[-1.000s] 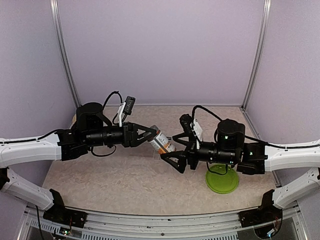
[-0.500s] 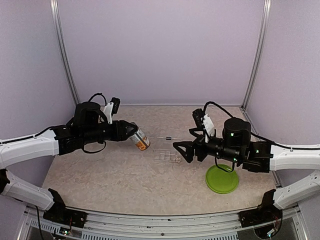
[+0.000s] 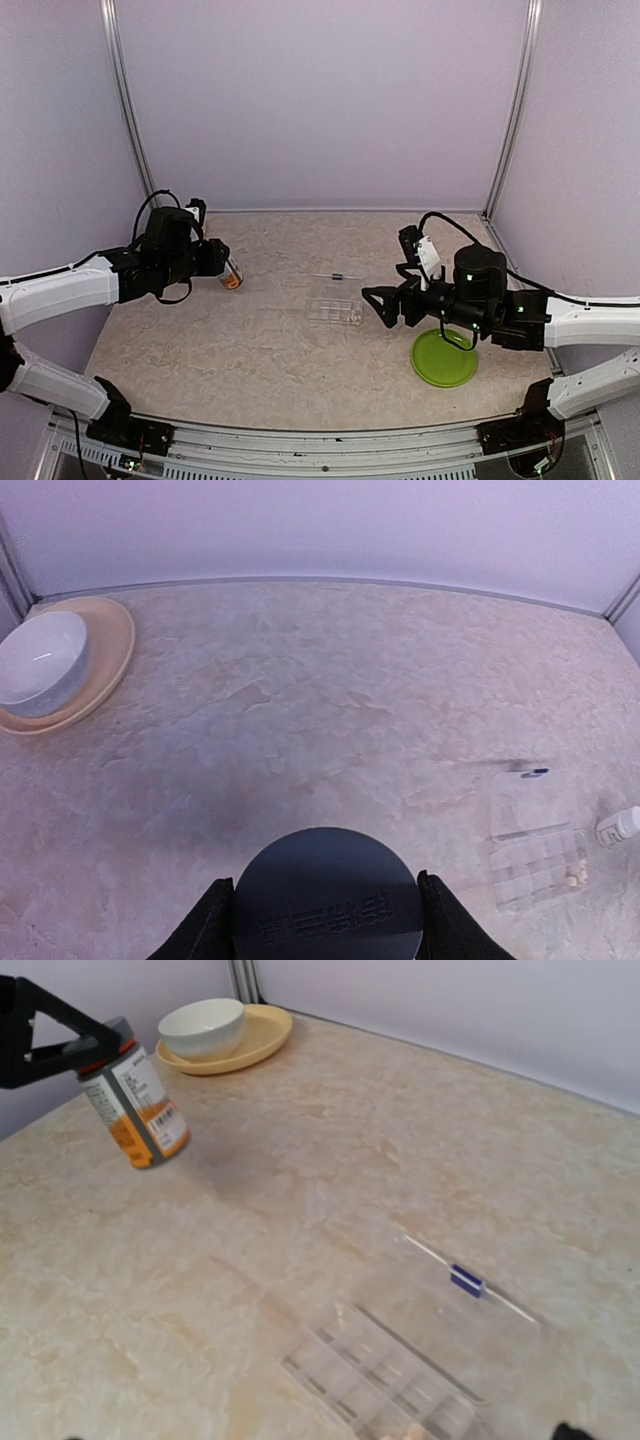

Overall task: Sort the pills into containers
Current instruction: Place the pill bottle at the corner of the board.

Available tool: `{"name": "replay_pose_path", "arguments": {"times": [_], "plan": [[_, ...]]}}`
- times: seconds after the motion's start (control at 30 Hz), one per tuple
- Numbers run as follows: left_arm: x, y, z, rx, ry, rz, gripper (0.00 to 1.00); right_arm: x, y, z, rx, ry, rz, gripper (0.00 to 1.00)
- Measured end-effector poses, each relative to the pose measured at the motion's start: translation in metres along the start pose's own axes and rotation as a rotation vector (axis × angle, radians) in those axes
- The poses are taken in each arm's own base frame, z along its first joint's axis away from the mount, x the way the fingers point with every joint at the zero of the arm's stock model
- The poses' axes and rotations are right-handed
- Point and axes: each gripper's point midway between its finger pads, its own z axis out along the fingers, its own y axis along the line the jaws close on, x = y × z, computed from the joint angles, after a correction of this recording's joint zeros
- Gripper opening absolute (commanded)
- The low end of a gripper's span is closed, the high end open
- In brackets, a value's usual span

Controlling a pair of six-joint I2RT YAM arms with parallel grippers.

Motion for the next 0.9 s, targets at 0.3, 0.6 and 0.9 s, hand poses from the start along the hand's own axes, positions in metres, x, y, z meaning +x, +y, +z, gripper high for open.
{"name": "replay_pose_path", "arguments": {"times": [0.3,0.6,0.9], "plan": [[0.005,0.058,0.019,-0.245,-0.016,-0.008,0.29,0.007,-0.005,0.0,0.016,0.015,0.013,1.0],[0.013,0.088,0.045,-0.369,0.002,0.027,0.28,0.012,-0.007,-0.001,0.022,0.026,0.029,1.0],[-0.009,0.085,0.094,-0.369,0.006,0.046,0.28,0.015,-0.011,-0.001,0.039,0.035,0.046,1.0]]}}
